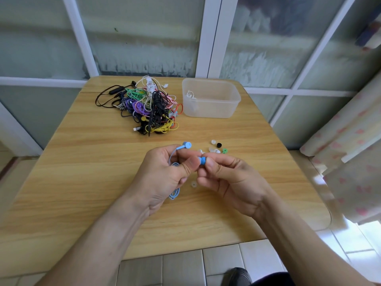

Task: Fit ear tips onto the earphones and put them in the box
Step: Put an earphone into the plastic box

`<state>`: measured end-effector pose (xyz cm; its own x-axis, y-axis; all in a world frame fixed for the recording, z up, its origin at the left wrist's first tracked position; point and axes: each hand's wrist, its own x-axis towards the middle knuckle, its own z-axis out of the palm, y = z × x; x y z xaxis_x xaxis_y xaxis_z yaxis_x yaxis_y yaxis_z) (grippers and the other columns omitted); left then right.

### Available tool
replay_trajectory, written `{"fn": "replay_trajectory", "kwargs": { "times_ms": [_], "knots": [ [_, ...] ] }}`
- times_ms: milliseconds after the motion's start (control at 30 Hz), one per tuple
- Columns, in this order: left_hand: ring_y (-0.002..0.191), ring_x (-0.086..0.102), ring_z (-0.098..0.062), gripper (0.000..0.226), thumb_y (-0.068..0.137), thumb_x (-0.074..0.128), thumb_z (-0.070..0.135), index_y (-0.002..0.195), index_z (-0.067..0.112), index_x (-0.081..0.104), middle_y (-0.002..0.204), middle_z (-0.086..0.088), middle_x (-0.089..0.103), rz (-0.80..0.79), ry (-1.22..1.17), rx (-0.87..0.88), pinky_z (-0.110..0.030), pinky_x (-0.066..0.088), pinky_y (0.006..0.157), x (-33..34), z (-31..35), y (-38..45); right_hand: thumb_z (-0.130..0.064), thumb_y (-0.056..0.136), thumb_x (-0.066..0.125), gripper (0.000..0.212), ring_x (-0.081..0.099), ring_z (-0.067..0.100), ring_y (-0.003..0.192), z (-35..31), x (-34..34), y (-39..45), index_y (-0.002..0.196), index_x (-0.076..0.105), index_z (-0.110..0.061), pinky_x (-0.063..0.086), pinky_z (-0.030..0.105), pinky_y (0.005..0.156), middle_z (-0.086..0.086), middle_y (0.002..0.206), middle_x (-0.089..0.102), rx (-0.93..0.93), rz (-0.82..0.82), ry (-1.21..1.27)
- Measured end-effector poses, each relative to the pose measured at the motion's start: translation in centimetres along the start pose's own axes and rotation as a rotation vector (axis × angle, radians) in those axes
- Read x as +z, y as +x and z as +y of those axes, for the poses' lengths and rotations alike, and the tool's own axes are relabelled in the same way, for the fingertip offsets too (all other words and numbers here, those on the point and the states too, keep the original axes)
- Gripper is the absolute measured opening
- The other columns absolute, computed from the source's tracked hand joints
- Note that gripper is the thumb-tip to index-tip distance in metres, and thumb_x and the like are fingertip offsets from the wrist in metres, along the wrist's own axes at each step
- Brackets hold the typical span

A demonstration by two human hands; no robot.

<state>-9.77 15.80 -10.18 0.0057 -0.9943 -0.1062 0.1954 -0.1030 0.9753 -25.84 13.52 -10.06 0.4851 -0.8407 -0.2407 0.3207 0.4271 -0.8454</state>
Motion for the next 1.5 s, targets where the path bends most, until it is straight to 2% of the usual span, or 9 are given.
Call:
{"fn": "replay_trajectory", "kwargs": {
  "times_ms": [100,500,667,833,967,1100,1200,1300,1500],
  "knots": [
    [0.043,0.036,-0.008,0.008,0.078,0.069,0.009,0.086,0.007,0.070,0.051,0.006,0.052,0.026,-0.005,-0.006,-0.015,0.032,0.040,0.0,-0.3,-0.2,-0.001,0.074,0.064,0.023,0.068,0.016,0.063,0.1,0.0,0.1,0.094,0.071,0.007,0.059,0.024,0.061,0.013,0.070,0.069,0.003,0.023,0.027],
    [0.042,0.036,-0.007,0.023,0.065,0.069,0.018,0.085,0.005,0.068,0.060,-0.003,0.057,-0.043,-0.168,-0.159,-0.014,0.025,0.036,0.1,-0.4,0.0,-0.001,0.070,0.068,0.018,0.068,0.021,0.065,-0.5,-0.8,0.0,0.085,0.077,-0.001,0.058,0.026,0.064,0.017,0.075,0.071,-0.139,-0.009,-0.193],
    [0.042,0.035,-0.007,0.034,0.070,0.069,0.016,0.099,-0.003,0.067,0.057,0.000,0.054,-0.042,-0.115,-0.143,-0.013,0.029,0.036,0.3,-0.6,0.0,-0.003,0.069,0.072,0.022,0.069,0.024,0.065,-0.4,-1.3,0.0,0.090,0.073,0.004,0.058,0.027,0.064,0.018,0.076,0.072,-0.168,0.032,-0.281],
    [0.043,0.040,-0.007,0.006,0.083,0.069,0.006,0.088,0.007,0.071,0.053,0.005,0.053,0.046,0.087,0.058,-0.016,0.035,0.043,0.6,-0.6,-0.1,0.002,0.070,0.066,0.019,0.069,0.019,0.064,-0.4,-0.7,0.0,0.088,0.073,0.004,0.059,0.025,0.061,0.015,0.072,0.069,-0.017,0.043,-0.054],
    [0.043,0.049,0.001,0.013,0.080,0.070,-0.001,0.081,0.011,0.067,0.051,0.015,0.059,0.087,0.148,0.212,-0.011,0.039,0.046,1.1,-0.2,-0.3,-0.002,0.071,0.066,0.015,0.066,0.011,0.058,-0.1,-0.2,0.2,0.082,0.076,-0.003,0.059,0.023,0.058,0.009,0.069,0.068,0.060,0.087,0.103],
    [0.043,0.044,-0.002,0.017,0.083,0.069,0.002,0.078,0.018,0.068,0.047,0.013,0.056,0.135,0.153,0.254,-0.013,0.038,0.046,0.9,-0.1,-0.3,-0.007,0.074,0.068,0.029,0.067,0.016,0.064,-0.2,0.1,0.1,0.101,0.069,0.004,0.058,0.023,0.061,0.012,0.073,0.069,-0.106,0.068,-0.075],
    [0.044,0.041,-0.006,0.018,0.085,0.069,0.004,0.077,0.021,0.069,0.045,0.012,0.052,0.189,0.135,0.220,-0.016,0.037,0.046,0.8,-0.4,-0.2,-0.008,0.074,0.071,0.023,0.071,0.020,0.066,-0.2,0.3,-0.4,0.096,0.072,0.000,0.056,0.023,0.064,0.015,0.076,0.074,-0.367,0.150,-0.383],
    [0.046,0.041,-0.009,0.013,0.086,0.069,0.007,0.080,0.019,0.069,0.044,0.011,0.049,0.196,0.120,0.168,-0.019,0.037,0.048,0.6,-0.5,0.0,-0.007,0.073,0.074,0.020,0.071,0.020,0.064,-0.2,0.5,-0.4,0.094,0.074,-0.007,0.056,0.025,0.063,0.011,0.076,0.076,-0.499,0.170,-0.491],
    [0.045,0.041,-0.006,0.018,0.085,0.070,0.007,0.077,0.023,0.070,0.045,0.012,0.053,0.181,0.147,0.220,-0.017,0.037,0.047,0.8,-0.5,0.0,-0.006,0.080,0.072,0.010,0.063,0.016,0.057,0.3,0.6,0.0,0.090,0.076,-0.004,0.052,0.024,0.058,0.008,0.067,0.072,-0.482,0.218,-0.523]
  ]
}}
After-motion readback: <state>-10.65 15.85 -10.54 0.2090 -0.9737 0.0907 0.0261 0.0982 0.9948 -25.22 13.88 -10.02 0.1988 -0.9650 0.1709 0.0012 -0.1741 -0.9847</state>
